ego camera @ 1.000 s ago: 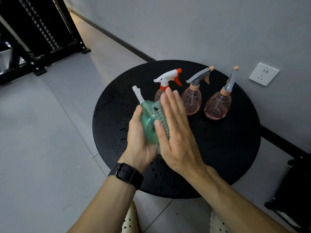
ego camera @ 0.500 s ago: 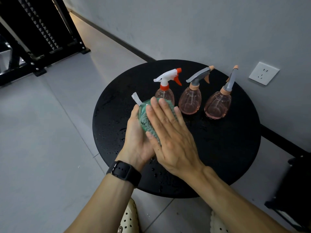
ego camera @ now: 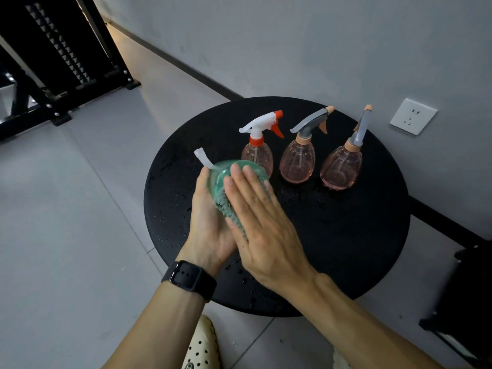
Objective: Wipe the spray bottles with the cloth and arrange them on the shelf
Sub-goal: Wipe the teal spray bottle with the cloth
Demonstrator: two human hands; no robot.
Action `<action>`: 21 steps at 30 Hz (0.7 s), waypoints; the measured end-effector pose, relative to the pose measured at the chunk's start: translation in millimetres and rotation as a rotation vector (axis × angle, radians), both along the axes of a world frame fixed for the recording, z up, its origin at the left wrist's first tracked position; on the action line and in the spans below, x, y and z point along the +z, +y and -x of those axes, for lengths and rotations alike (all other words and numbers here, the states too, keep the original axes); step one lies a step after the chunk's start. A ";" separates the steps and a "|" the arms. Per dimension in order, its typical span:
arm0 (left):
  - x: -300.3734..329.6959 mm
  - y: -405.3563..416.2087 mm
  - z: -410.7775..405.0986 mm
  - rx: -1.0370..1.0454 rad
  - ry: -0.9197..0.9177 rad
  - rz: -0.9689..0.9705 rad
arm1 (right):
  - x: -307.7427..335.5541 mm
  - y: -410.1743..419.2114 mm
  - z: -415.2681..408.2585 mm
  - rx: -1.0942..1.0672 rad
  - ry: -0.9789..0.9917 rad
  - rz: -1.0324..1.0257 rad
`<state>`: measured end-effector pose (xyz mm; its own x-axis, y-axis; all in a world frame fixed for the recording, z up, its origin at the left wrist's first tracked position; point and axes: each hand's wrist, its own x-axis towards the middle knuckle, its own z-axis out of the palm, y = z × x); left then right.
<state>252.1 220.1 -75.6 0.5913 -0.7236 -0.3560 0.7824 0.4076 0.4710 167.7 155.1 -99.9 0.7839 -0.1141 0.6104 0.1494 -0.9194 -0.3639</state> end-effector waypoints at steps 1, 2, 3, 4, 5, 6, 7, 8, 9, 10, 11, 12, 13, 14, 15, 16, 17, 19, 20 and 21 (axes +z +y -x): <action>0.4 0.5 -1.7 -0.006 0.006 -0.015 | 0.9 -1.7 0.3 -0.009 -0.013 -0.018; 2.5 0.0 -2.9 -0.023 0.009 -0.031 | 2.4 -3.4 -0.1 -0.025 -0.029 -0.051; 2.4 -0.5 -4.5 -0.030 0.002 -0.034 | 4.3 -5.1 -0.6 -0.042 -0.039 -0.104; 3.3 -0.4 -5.0 -0.025 -0.014 -0.036 | 7.2 -7.3 -1.1 -0.059 -0.039 -0.185; 3.4 -0.3 -5.5 -0.005 -0.041 -0.063 | 11.2 -10.2 -1.5 -0.078 -0.026 -0.297; 5.9 0.4 -5.0 0.006 -0.070 -0.086 | 16.4 -13.5 -1.2 -0.099 0.000 -0.432; 7.3 0.9 -4.2 0.006 -0.106 -0.104 | 21.7 -17.4 -0.4 -0.118 0.028 -0.571; 9.6 1.0 -2.6 -0.004 -0.146 -0.120 | 26.2 -21.7 0.6 -0.138 0.047 -0.697; 9.7 1.1 -1.5 -0.002 -0.183 -0.152 | 30.2 -25.9 1.6 -0.159 0.062 -0.800; 9.3 0.5 -0.5 0.009 -0.205 -0.181 | 33.1 -29.7 2.7 -0.175 0.073 -0.878; 7.1 0.5 -1.0 0.031 -0.226 -0.213 | 34.7 -32.8 3.4 -0.185 0.082 -0.938; 6.1 -0.2 -0.8 0.051 -0.248 -0.241 | 35.5 -35.1 3.5 -0.195 0.092 -0.988; 2.9 -0.4 -2.0 0.076 -0.290 -0.278 | 35.3 -37.1 3.2 -0.207 0.102 -1.026; 1.5 -0.4 -2.1 0.084 -0.343 -0.316 | 34.9 -39.1 2.7 -0.223 0.108 -1.052; 0.5 -0.5 -1.6 0.089 -0.410 -0.364 | 35.1 -41.0 2.3 -0.238 0.106 -1.068; -0.7 -0.1 -0.7 0.092 -0.480 -0.419 | 35.6 -43.1 2.1 -0.249 0.095 -1.075; -2.0 -0.1 1.3 0.100 -0.557 -0.483 | 36.8 -45.1 2.3 -0.254 0.078 -1.074; -4.6 -0.7 4.6 0.124 -0.697 -0.662 | 39.0 -48.2 2.9 -0.261 0.048 -1.052; -6.0 -1.3 5.8 0.127 -0.776 -0.772 | 39.3 -49.4 3.1 -0.264 0.036 -1.033; -9.1 -1.5 6.6 0.116 -0.867 -0.873 | 39.3 -50.2 2.9 -0.266 0.026 -1.006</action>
<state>245.5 218.5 -84.7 0.9173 -0.3680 -0.1519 0.0565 -0.2574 0.9647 164.8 104.9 -60.7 0.6703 -0.7322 0.1208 -0.0320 -0.1912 -0.9810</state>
